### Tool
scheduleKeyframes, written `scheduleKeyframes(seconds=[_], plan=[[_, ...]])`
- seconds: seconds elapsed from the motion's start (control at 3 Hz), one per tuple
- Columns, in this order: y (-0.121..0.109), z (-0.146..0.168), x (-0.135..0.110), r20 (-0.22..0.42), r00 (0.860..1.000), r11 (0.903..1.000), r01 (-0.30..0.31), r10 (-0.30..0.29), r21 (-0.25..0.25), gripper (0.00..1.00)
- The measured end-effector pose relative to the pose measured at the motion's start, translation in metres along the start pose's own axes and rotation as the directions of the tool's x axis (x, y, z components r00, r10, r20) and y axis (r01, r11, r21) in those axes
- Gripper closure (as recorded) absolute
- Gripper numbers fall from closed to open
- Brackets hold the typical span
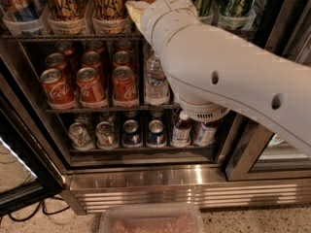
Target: Pick orange can from top shelf of fridge
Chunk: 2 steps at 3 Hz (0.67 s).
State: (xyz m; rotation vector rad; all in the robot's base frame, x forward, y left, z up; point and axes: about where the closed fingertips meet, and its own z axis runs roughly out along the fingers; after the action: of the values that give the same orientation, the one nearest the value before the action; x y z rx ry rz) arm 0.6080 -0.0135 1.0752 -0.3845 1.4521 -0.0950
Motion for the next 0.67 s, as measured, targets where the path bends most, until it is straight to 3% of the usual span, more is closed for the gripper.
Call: scheduleKeyframes(seconds=[0.33, 0.67], plan=[[-0.0024, 0.0033, 0.0028, -0.007, 1.0, 1.0, 0.002, -0.002, 0.008, 0.32], [-0.0029, 0.0071, 0.004, -0.011, 1.0, 1.0, 0.002, -0.002, 0.007, 0.51]])
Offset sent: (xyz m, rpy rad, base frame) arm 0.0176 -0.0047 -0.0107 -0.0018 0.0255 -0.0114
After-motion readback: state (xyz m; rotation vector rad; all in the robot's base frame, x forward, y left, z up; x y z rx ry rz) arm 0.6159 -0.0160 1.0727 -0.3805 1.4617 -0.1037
